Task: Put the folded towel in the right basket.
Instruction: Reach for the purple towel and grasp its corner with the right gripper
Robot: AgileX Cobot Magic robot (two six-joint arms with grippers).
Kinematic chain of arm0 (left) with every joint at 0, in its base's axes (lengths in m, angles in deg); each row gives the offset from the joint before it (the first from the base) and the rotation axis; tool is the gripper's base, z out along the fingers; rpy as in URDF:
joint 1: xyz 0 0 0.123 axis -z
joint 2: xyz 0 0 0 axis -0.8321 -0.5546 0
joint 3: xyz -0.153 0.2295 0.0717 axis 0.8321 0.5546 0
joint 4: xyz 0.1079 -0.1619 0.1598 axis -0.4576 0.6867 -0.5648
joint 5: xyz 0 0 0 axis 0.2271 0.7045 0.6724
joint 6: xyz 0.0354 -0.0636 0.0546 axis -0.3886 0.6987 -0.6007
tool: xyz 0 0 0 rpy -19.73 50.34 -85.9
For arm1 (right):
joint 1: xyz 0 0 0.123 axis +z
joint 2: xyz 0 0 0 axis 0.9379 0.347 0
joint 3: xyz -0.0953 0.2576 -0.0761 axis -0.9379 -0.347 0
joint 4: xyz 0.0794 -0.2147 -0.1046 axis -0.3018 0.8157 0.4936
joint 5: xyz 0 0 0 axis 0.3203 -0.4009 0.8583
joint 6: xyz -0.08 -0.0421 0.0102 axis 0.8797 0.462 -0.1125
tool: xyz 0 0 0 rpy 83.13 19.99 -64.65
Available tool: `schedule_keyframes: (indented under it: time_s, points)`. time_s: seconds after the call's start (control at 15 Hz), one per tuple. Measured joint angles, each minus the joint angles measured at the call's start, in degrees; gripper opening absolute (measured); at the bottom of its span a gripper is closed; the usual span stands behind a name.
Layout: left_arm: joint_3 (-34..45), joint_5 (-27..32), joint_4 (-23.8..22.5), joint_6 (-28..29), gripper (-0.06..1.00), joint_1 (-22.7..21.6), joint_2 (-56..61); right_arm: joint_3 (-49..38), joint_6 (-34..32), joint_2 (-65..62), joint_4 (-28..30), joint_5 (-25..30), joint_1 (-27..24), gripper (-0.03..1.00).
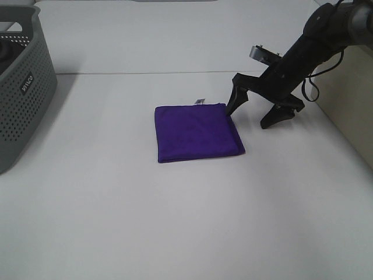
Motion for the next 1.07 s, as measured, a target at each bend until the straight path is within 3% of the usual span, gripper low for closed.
schedule_keyframes:
  time_s: [0.33, 0.67, 0.73, 0.8, 0.87, 0.93, 1.07]
  points:
    - [0.0, 0.0, 0.0, 0.0, 0.99, 0.0, 0.0, 0.5, -0.1, 0.7, -0.4, -0.1, 0.6, 0.92]
    - [0.0, 0.0, 0.0, 0.0, 0.99, 0.0, 0.0, 1.5, -1.6, 2.8, -2.7, -3.6, 8.3, 0.87]
    - [0.0, 0.0, 0.0, 0.0, 0.99, 0.0, 0.0, 1.5, -1.9, 3.3, -3.6, -5.6, 10.9, 0.81]
    - [0.0, 0.0, 0.0, 0.0, 0.99, 0.0, 0.0, 1.5, -2.1, 4.4, -4.1, -10.8, 15.8, 0.50]
    - [0.0, 0.0, 0.0, 0.0, 0.99, 0.0, 0.0, 1.5, -2.1, 4.9, -4.1, -12.7, 17.6, 0.24]
    - [0.0, 0.0, 0.0, 0.0, 0.99, 0.0, 0.0, 1.5, -2.2, 5.1, -4.0, -14.1, 18.7, 0.09]
    - [0.0, 0.0, 0.0, 0.0, 0.99, 0.0, 0.0, 1.5, -2.2, 5.3, -4.0, -15.1, 19.5, 0.08]
